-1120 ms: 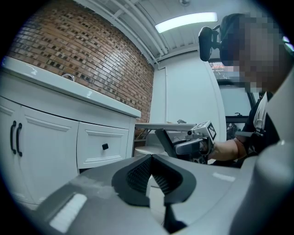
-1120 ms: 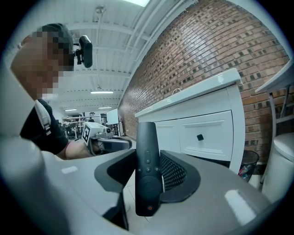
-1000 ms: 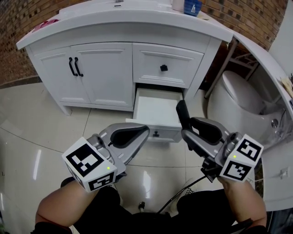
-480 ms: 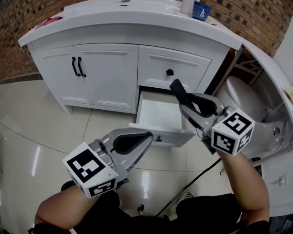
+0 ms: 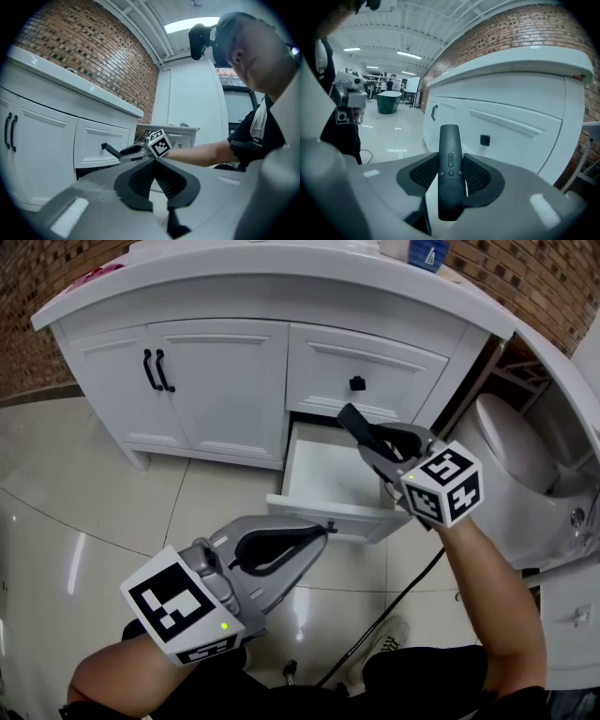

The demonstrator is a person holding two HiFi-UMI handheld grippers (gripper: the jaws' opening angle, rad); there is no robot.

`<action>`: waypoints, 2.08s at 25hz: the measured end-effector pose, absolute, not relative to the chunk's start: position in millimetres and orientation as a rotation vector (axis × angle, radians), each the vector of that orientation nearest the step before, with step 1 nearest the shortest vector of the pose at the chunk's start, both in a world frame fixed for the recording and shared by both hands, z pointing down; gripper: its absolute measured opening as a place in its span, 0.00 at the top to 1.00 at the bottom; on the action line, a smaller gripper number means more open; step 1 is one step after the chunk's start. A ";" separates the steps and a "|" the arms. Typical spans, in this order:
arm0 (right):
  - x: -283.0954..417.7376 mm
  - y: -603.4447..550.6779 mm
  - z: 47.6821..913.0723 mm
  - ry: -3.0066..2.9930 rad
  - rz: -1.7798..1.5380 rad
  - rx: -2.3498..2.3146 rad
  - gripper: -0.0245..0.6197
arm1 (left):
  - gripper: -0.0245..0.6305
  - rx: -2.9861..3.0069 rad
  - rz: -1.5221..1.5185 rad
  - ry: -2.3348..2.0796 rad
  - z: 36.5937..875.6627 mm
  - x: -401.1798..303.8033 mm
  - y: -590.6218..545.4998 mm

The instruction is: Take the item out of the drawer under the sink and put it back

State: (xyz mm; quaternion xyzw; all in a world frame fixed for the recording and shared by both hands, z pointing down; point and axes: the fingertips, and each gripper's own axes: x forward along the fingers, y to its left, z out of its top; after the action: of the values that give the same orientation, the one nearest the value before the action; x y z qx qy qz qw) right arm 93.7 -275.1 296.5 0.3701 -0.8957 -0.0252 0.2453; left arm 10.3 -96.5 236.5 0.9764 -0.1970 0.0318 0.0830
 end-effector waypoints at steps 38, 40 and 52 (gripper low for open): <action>81.4 -325.4 523.7 -1.972 0.111 0.472 0.69 | 0.95 2.872 0.129 -0.616 249.8 6.6 -132.5; 78.4 -325.7 517.4 -1.994 0.111 0.482 0.69 | 0.95 2.874 0.129 -0.623 249.9 4.8 -133.8; 85.8 -328.8 443.5 -2.023 -0.092 0.711 0.95 | 0.95 2.901 0.138 -0.648 245.1 -3.1 -128.3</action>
State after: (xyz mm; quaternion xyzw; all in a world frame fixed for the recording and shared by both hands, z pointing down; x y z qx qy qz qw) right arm 85.8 -328.8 443.5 0.2909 -0.8282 -0.0376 0.4775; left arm -3.1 -128.3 245.1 0.9715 -0.2171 0.0462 0.0829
